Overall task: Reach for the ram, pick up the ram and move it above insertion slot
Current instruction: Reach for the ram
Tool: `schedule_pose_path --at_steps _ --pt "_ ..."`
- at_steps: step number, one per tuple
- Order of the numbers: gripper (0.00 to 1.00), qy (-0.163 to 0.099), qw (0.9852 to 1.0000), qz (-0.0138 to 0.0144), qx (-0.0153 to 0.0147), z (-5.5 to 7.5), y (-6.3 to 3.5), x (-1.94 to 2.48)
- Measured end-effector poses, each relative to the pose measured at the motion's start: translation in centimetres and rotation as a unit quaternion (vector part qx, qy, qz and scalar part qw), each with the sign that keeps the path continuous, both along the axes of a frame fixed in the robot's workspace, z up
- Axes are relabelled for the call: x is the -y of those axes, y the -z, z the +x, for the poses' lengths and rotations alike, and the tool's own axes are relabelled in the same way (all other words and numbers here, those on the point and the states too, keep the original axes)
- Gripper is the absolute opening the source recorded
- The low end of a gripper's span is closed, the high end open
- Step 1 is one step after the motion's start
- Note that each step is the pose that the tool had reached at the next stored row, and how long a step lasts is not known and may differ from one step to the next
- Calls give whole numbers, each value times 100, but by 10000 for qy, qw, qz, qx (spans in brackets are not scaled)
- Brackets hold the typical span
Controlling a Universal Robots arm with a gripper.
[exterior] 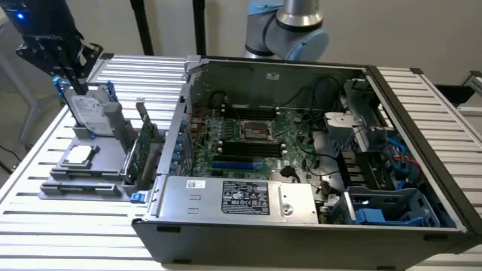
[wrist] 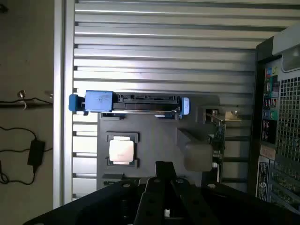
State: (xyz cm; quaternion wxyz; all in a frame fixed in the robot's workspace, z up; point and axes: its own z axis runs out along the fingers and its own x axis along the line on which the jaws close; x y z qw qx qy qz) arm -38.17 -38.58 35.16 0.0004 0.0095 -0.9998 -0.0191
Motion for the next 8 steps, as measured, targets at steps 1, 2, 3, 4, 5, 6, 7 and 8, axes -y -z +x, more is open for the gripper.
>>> schedule_pose_path --at_steps 1,2,3,4,5,6,7,8 --pt "11 0 10000 0 0 0 0 0" --pt "11 0 10000 0 0 0 0 0" --pt "11 0 10000 0 0 0 0 0" --pt "11 0 10000 0 0 0 0 0" --pt "11 0 10000 0 0 0 0 0" --pt "11 0 10000 0 0 0 0 0" --pt "11 0 10000 0 0 0 0 0" --pt "11 0 10000 0 0 0 0 0"
